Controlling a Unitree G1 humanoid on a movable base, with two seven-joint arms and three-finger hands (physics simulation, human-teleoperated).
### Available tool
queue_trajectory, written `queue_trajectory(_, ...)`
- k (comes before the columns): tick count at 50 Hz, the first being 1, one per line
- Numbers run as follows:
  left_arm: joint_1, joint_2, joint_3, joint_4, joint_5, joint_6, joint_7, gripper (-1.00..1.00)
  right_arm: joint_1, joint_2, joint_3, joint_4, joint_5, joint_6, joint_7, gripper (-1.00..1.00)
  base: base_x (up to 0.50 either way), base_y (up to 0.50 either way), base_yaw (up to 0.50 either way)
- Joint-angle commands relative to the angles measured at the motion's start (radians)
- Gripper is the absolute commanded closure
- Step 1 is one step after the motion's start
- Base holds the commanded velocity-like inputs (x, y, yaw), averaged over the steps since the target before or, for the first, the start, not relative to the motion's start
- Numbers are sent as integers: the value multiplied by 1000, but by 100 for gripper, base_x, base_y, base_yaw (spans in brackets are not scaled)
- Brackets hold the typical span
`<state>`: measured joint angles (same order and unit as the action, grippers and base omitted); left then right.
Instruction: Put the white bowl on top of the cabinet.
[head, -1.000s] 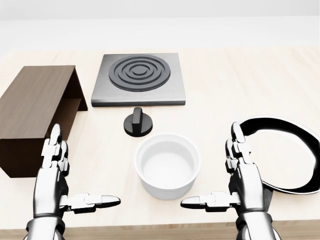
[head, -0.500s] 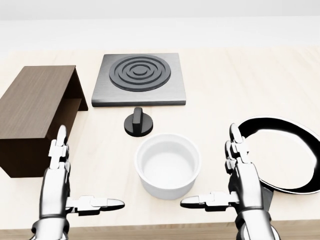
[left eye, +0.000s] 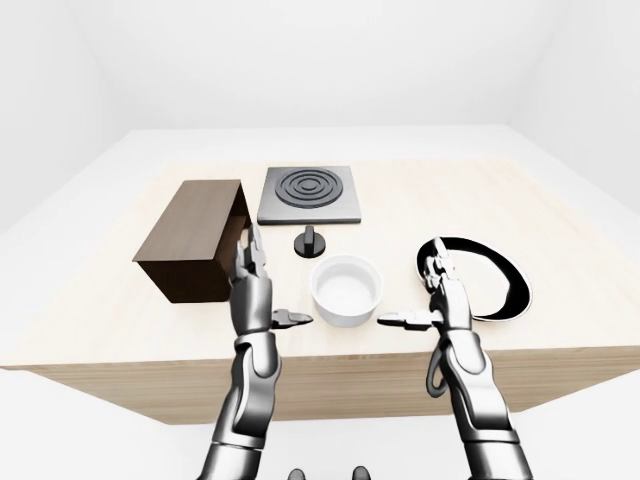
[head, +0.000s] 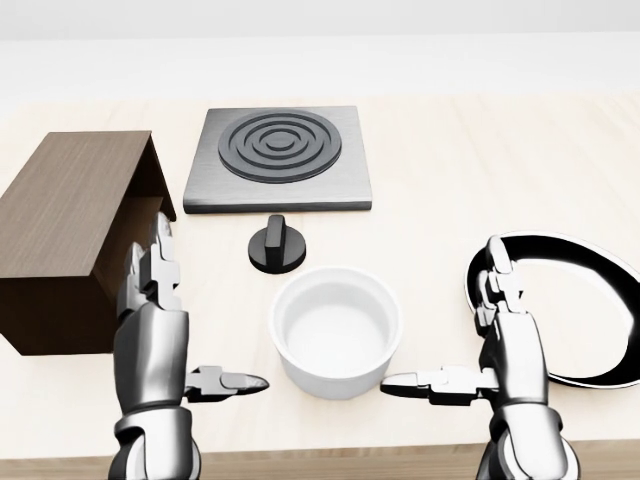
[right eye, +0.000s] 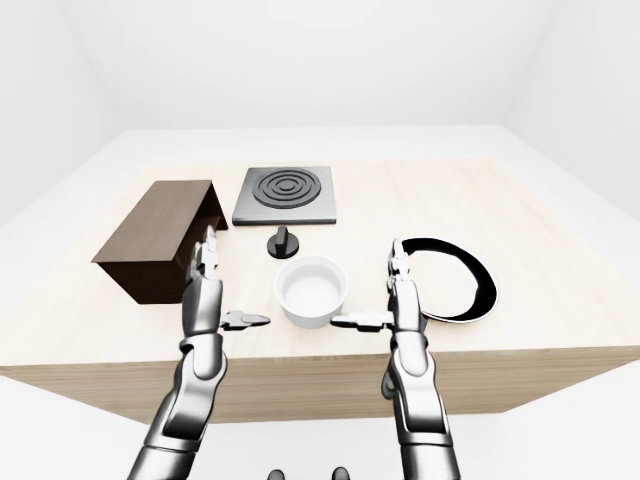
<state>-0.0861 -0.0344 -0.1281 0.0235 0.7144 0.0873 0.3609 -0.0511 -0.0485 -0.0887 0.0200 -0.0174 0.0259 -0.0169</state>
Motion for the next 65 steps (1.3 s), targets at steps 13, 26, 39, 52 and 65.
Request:
queue_trajectory(13, -74, -59, -120, 4, 407, 0, -54, -100, -27, -43, -74, -83, 62, 61, 30, -100, 0, 0, 0)
queue_trajectory(26, -81, -82, -167, 106, 590, 0, -166, -100, -4, -49, -111, -175, 104, 61, 43, -100, 0, 0, 0)
queue_trajectory(39, -70, -99, -181, 111, 694, 0, -228, -100, 29, -40, -114, -228, 109, 61, 57, -100, 0, 0, 0)
queue_trajectory(52, -83, -121, -200, 125, 805, 0, -277, -100, 19, -45, -128, -230, 118, 61, 66, -100, 0, 0, 0)
queue_trajectory(65, -120, -137, -197, 222, 829, 0, -288, -100, 28, -44, -134, -252, 125, 61, 68, -100, 0, 0, 0)
